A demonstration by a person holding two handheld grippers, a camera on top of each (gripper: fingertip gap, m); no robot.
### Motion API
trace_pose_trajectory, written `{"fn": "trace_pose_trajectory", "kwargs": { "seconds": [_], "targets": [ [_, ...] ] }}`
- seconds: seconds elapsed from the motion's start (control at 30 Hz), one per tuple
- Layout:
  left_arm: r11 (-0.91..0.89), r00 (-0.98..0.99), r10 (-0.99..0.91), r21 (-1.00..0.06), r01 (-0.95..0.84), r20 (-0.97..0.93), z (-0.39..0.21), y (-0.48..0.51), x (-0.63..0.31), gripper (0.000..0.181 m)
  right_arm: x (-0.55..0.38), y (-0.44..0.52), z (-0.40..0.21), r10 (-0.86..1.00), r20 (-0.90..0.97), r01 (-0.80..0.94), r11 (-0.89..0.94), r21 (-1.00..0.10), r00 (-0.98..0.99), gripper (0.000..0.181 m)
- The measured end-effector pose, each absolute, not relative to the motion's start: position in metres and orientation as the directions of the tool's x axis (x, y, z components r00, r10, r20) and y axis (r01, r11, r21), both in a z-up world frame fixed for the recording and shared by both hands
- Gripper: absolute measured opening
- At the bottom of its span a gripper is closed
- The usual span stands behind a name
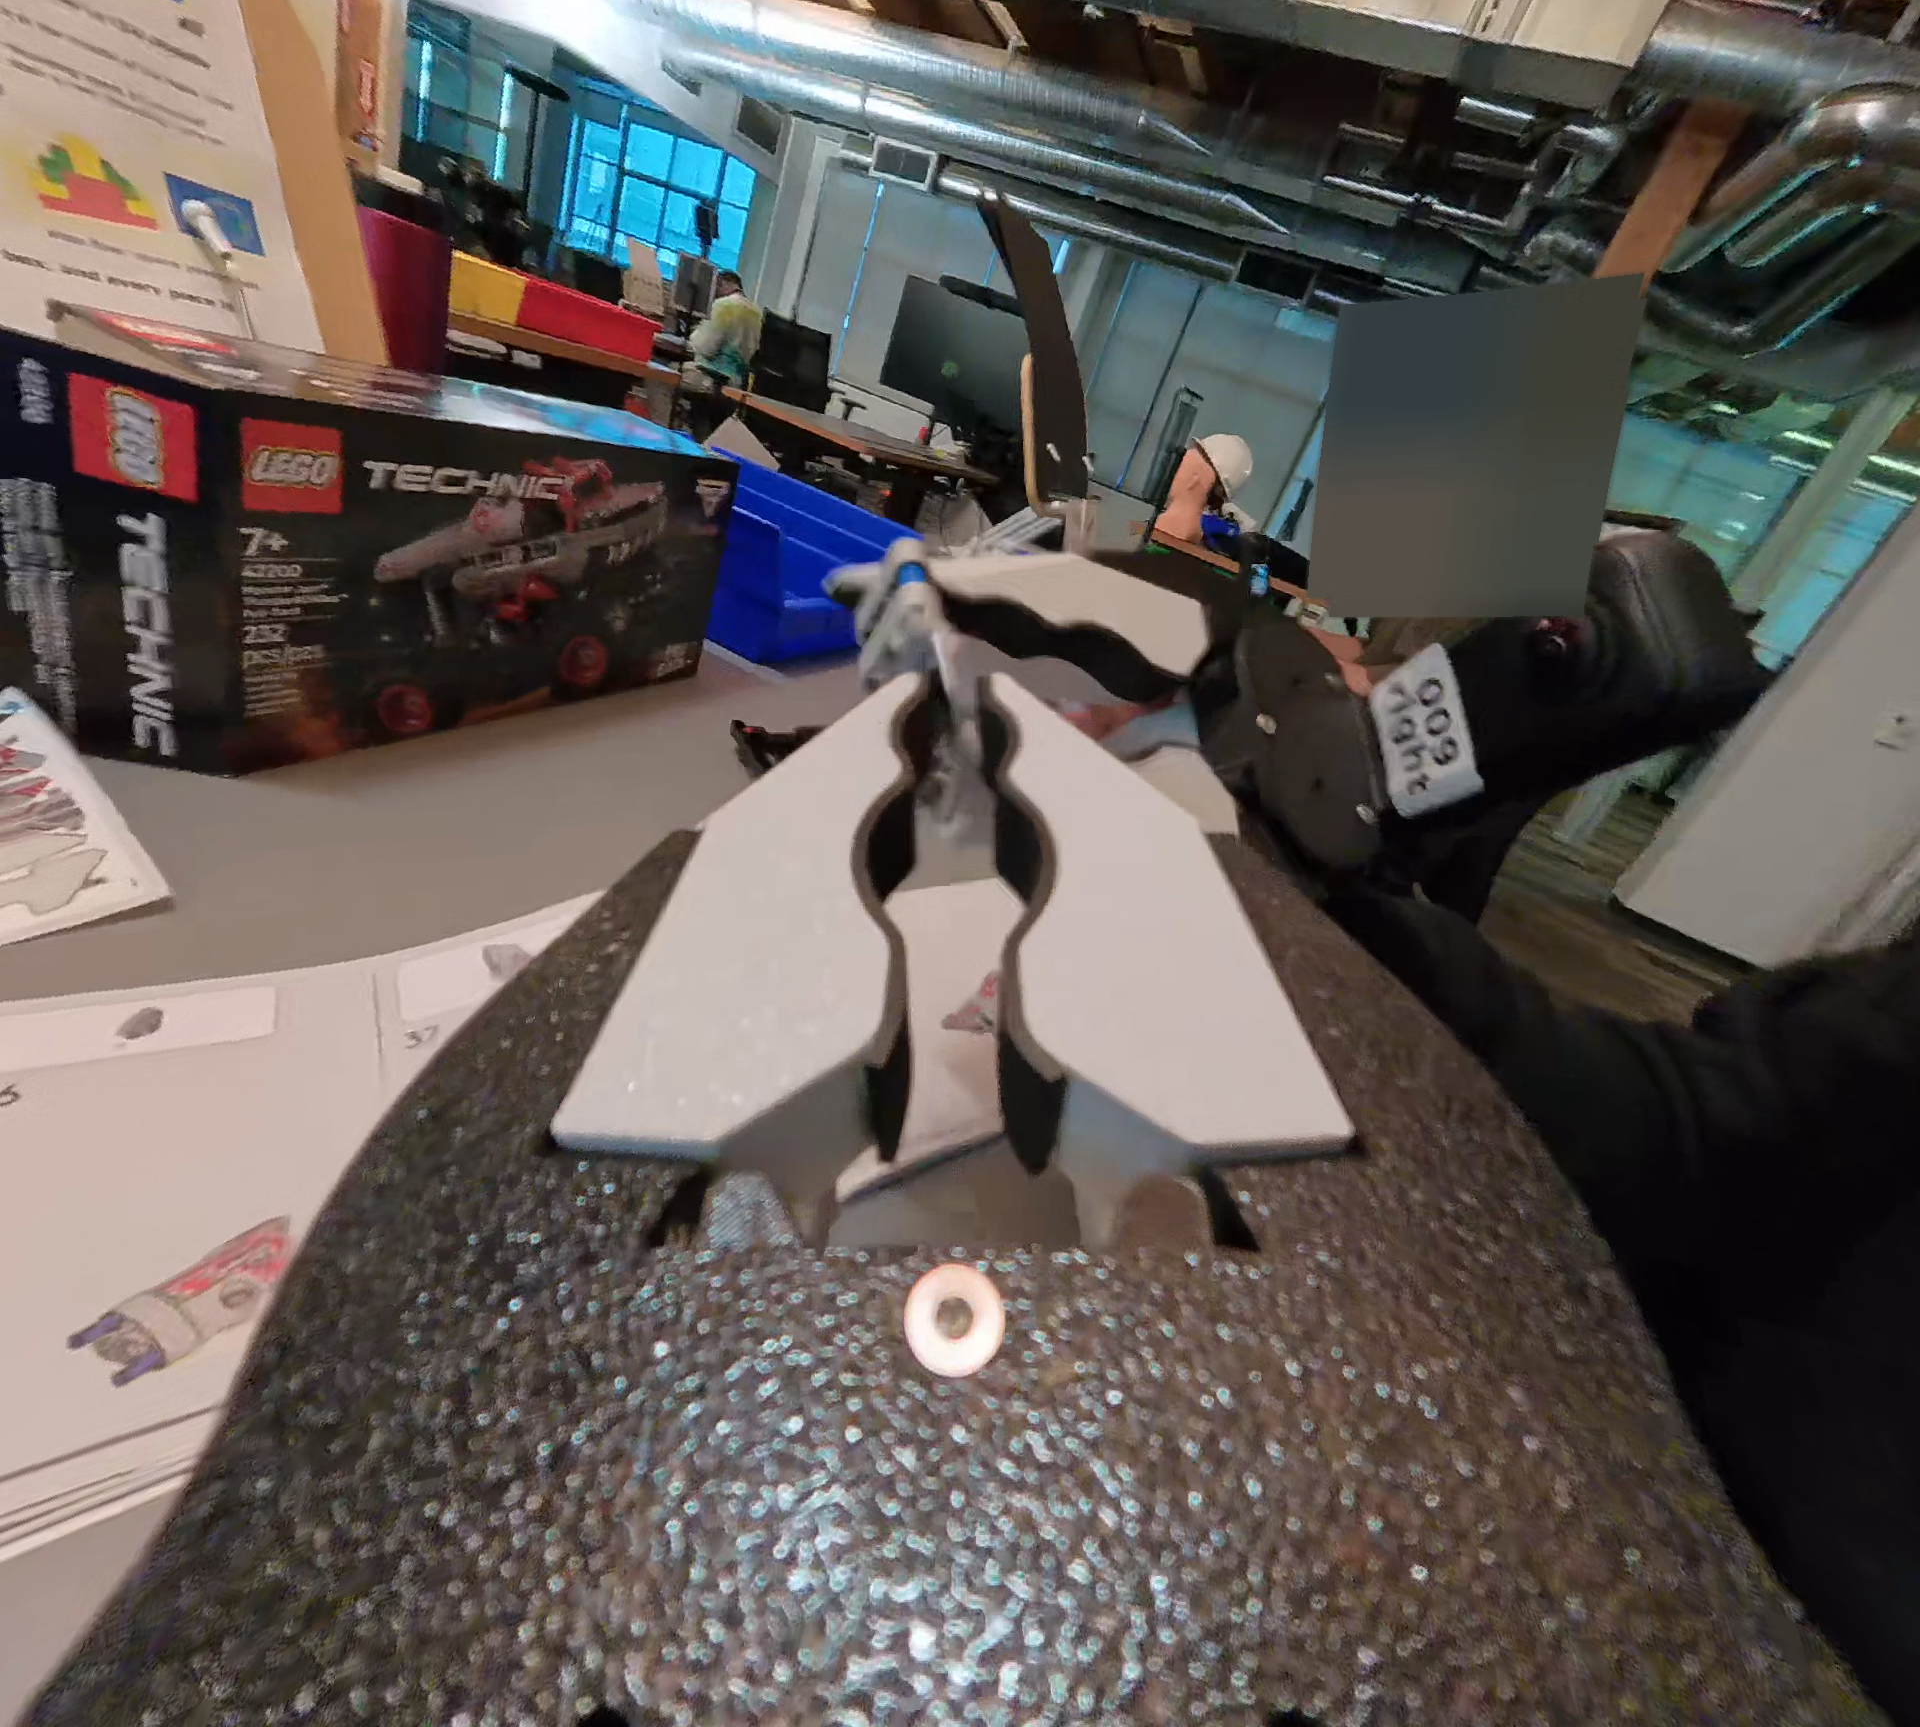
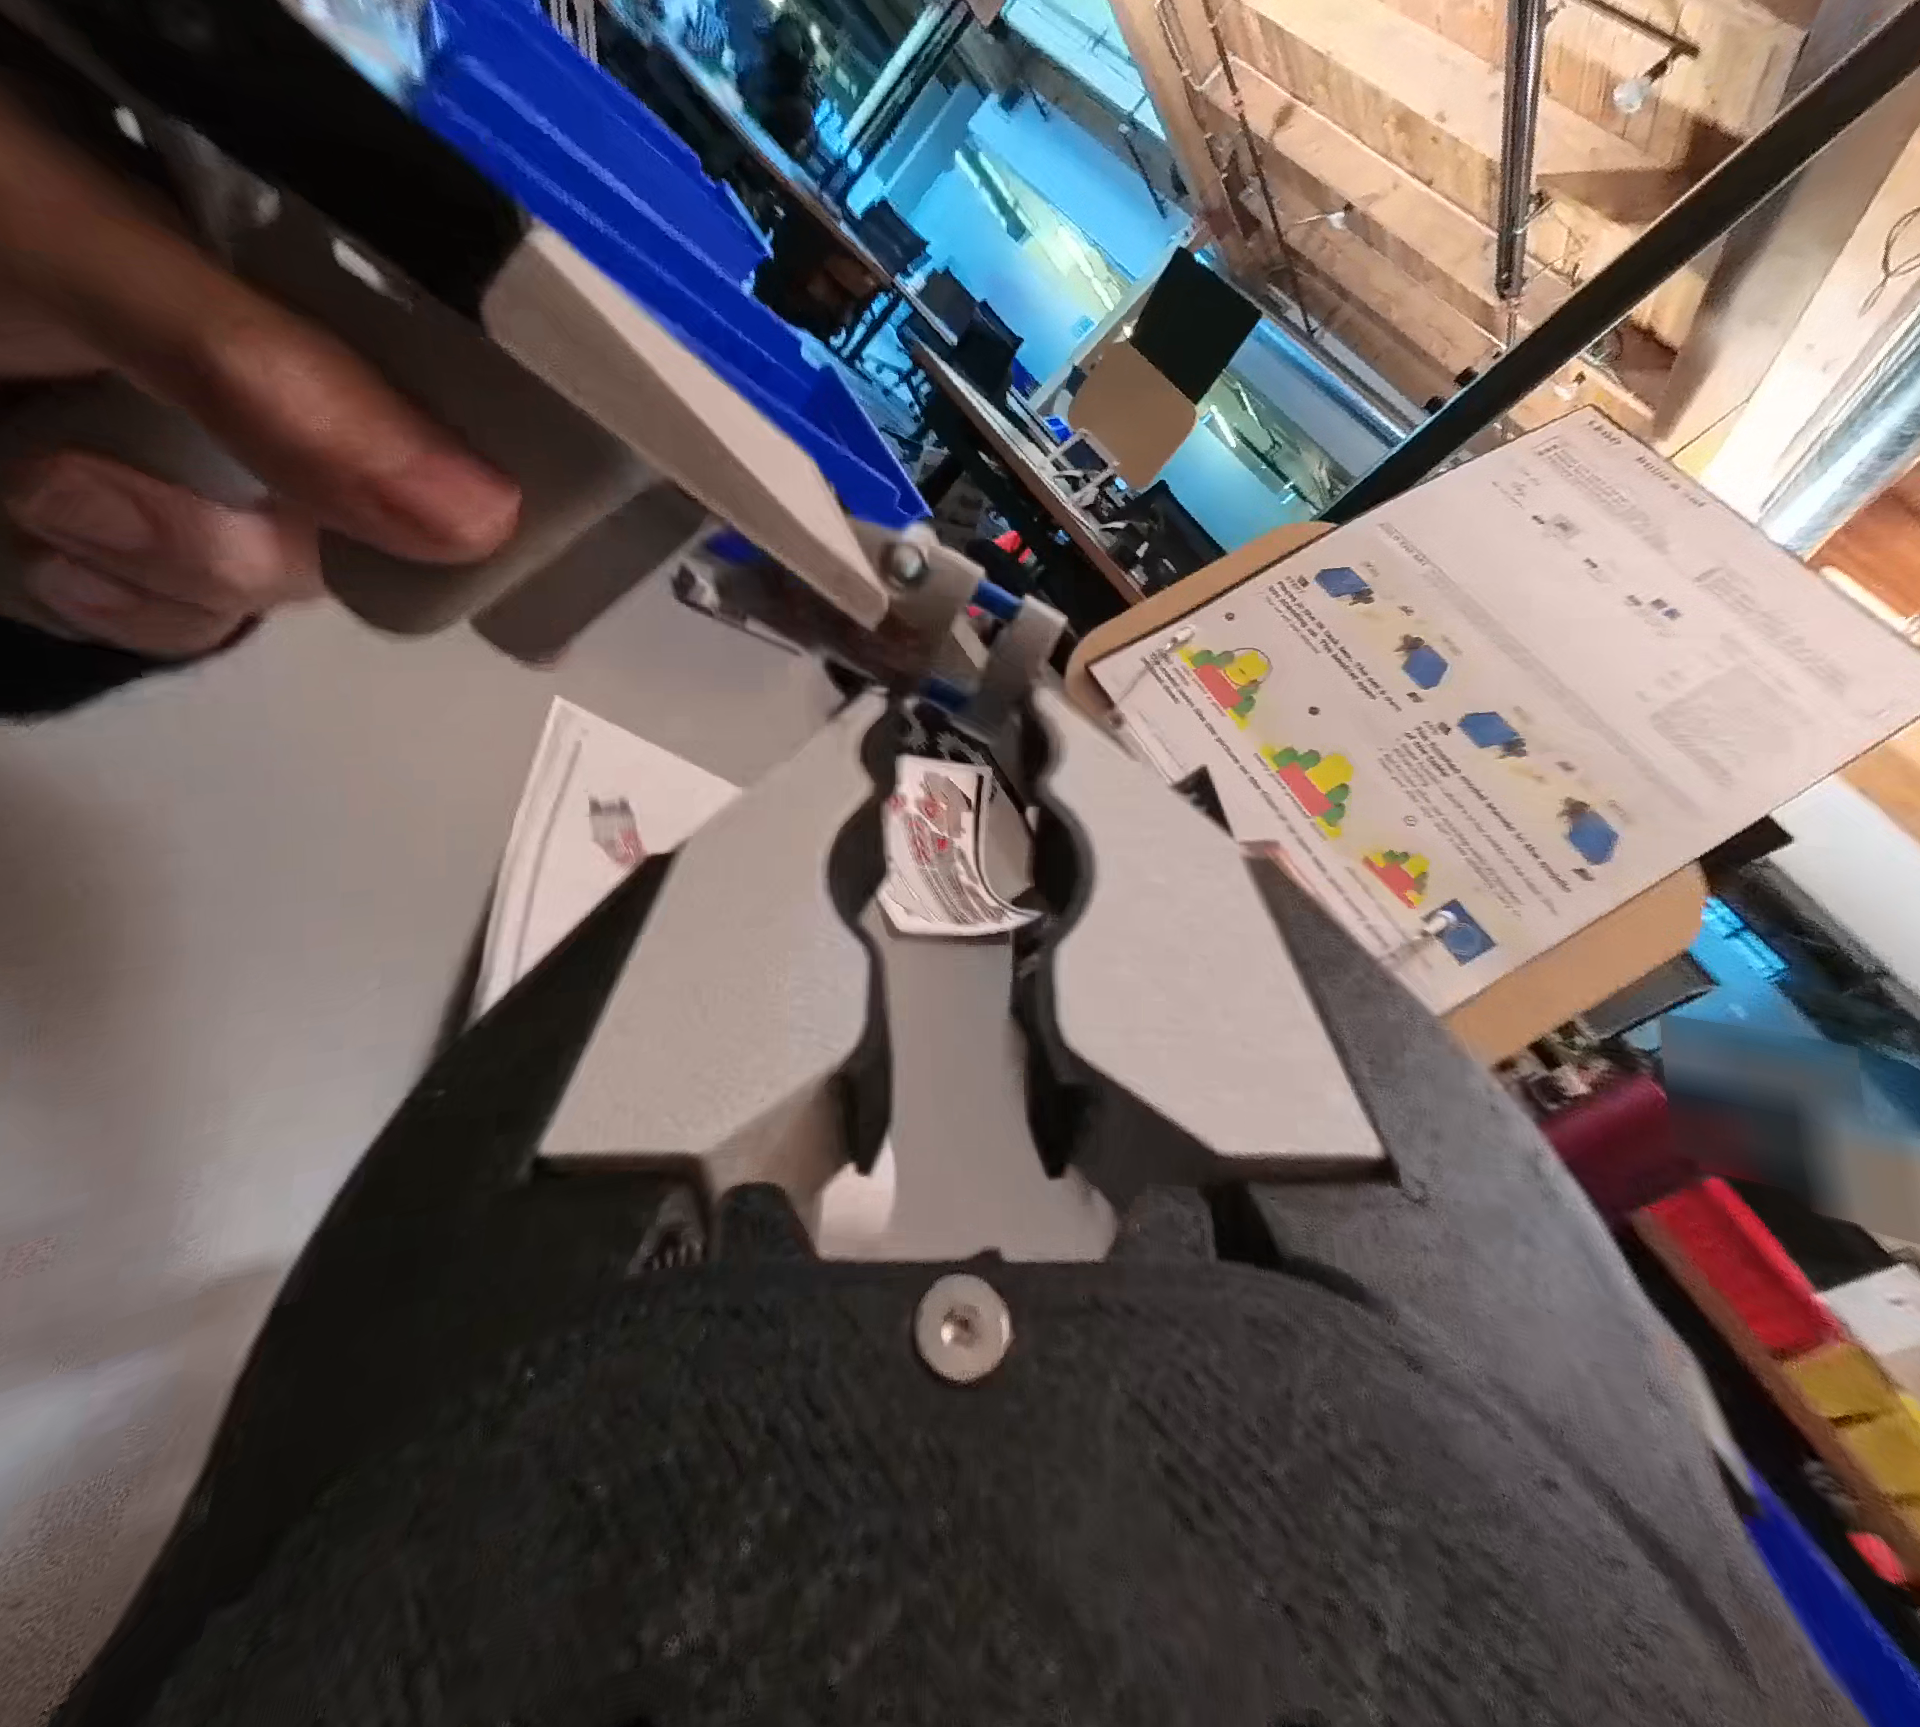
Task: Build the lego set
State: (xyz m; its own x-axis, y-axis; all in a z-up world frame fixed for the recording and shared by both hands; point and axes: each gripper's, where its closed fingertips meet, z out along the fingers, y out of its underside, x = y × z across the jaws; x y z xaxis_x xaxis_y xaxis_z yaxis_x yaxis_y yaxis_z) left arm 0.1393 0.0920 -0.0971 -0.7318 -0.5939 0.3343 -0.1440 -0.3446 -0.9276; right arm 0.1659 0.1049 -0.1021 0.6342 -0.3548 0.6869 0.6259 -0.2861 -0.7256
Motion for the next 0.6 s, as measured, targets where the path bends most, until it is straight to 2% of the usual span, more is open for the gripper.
{"fn": "trace_pose_trajectory", "kwargs": {
  "seconds": [0.03,0.17,0.2,0.23,0.4,0.5,0.57,0.6],
  "targets": [
    [-0.357,-0.73,-0.597,-0.925,-0.131,0.333,-0.095,0.095,0.14,0.001,0.167,0.102,-0.103,-0.338,0.704,0.638,-0.299,-0.71,0.624,0.008],
    [-0.375,-0.759,-0.564,-0.92,-0.116,0.326,-0.087,0.09,0.136,0.0,0.167,0.095,-0.088,-0.392,0.596,0.576,-0.18,-0.797,0.701,0.007],
    [-0.353,-0.742,-0.595,-0.93,-0.104,0.309,-0.091,0.092,0.139,0.0,0.165,0.097,-0.094,-0.354,0.61,0.58,-0.2,-0.79,0.709,0.015],
    [-0.329,-0.723,-0.627,-0.94,-0.092,0.29,-0.095,0.095,0.141,0.0,0.16,0.099,-0.102,-0.282,0.628,0.589,-0.219,-0.778,0.725,0.032],
    [-0.384,-0.688,-0.65,-0.921,-0.067,0.322,-0.09,0.127,0.147,0.0,0.182,0.068,-0.116,-0.226,0.681,0.576,-0.389,-0.719,0.697,0.046],
    [-0.412,-0.72,-0.61,-0.909,-0.069,0.331,-0.086,0.137,0.146,0.0,0.198,0.044,-0.125,-0.25,0.584,0.456,-0.422,-0.784,0.772,0.048],
    [-0.463,-0.753,-0.563,-0.885,-0.054,0.34,-0.079,0.143,0.143,0.0,0.213,0.03,-0.152,-0.273,0.443,0.272,-0.492,-0.827,0.854,0.05],
    [-0.475,-0.763,-0.553,-0.879,-0.042,0.335,-0.078,0.146,0.143,0.0,0.216,0.02,-0.174,-0.255,0.384,0.186,-0.565,-0.804,0.887,0.051]
  ]
}}
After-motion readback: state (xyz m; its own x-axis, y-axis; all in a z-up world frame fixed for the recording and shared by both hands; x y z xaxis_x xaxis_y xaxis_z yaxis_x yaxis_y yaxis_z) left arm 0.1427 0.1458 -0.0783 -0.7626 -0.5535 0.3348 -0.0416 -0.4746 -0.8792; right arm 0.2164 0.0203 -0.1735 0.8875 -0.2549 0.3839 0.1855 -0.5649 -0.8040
